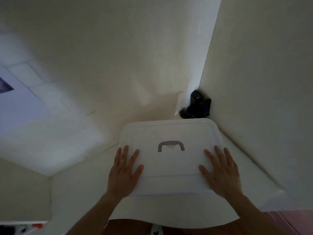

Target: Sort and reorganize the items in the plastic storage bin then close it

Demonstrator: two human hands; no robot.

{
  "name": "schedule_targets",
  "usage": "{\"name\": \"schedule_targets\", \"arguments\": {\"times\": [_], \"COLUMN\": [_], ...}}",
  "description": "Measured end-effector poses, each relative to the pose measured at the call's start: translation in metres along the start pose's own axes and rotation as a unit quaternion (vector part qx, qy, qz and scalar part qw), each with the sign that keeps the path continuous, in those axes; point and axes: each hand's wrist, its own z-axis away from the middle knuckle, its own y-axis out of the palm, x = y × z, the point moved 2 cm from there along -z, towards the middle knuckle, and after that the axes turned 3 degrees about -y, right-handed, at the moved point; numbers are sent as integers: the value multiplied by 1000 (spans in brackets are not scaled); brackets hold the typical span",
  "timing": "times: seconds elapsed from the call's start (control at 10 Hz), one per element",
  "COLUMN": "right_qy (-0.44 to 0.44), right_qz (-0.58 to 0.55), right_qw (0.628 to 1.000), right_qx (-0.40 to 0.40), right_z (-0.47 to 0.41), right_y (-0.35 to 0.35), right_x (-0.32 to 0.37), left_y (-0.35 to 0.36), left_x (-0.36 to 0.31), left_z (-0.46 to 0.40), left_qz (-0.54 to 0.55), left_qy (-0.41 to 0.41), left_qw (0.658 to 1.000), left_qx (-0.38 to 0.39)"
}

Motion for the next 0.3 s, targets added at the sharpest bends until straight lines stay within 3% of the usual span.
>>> {"name": "schedule_targets", "arguments": {"times": [0.3], "right_qy": [-14], "right_qz": [-5], "right_qw": [1000], "right_qx": [6], "right_z": [-4], "right_y": [-2], "right_x": [0], "left_y": [1], "left_x": [0], "left_z": [-1], "left_qz": [9], "left_qy": [14], "left_qw": [1000], "left_qx": [-6]}}
